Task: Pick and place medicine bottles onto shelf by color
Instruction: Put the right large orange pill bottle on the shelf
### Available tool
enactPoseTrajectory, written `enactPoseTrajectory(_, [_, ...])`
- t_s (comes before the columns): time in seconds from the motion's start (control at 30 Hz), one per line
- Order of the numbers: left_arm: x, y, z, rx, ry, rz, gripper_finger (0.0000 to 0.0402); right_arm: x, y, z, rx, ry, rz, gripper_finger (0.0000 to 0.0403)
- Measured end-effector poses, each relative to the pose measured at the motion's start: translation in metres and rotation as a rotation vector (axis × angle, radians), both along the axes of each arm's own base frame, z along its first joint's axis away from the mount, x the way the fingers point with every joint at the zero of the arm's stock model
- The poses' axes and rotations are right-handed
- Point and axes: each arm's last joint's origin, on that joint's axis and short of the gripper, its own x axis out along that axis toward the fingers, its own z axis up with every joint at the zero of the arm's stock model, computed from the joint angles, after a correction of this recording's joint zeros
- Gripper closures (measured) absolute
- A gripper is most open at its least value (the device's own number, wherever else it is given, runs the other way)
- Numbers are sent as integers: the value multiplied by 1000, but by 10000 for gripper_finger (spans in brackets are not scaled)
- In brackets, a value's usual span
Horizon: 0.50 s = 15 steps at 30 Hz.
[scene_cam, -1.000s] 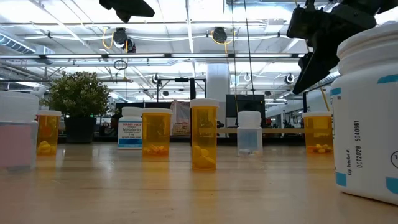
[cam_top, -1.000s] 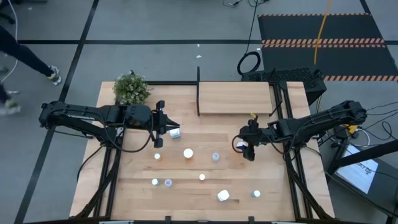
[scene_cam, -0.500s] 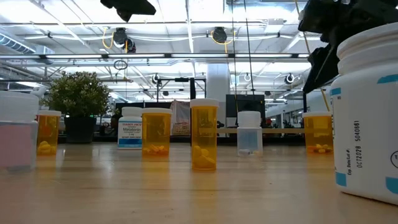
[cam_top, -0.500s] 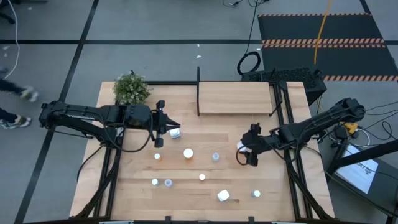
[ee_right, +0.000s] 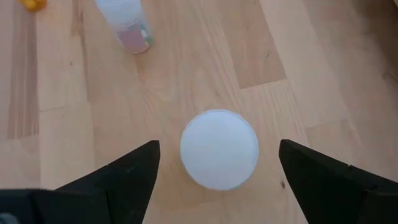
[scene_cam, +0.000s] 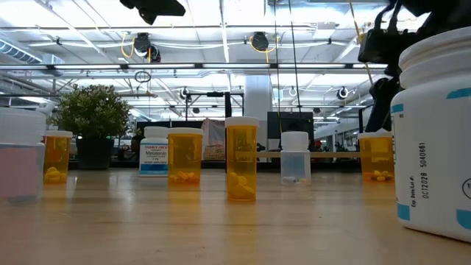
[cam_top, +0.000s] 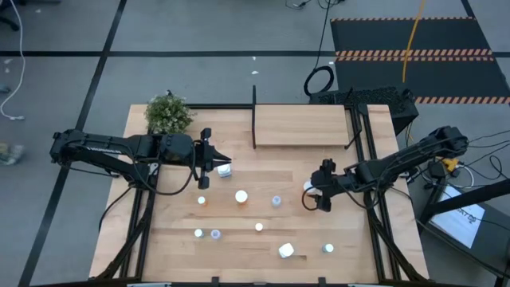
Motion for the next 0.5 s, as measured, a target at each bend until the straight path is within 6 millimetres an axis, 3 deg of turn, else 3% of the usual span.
enactPoseTrajectory(0.27, [0,0,0,2,-2,-1,369,-3,-7,-17,22,-17,7,76])
enactPoseTrajectory(0.5, [0,0,0,4,-4,-2,369,1,-12,-15,104,-30,-22,76])
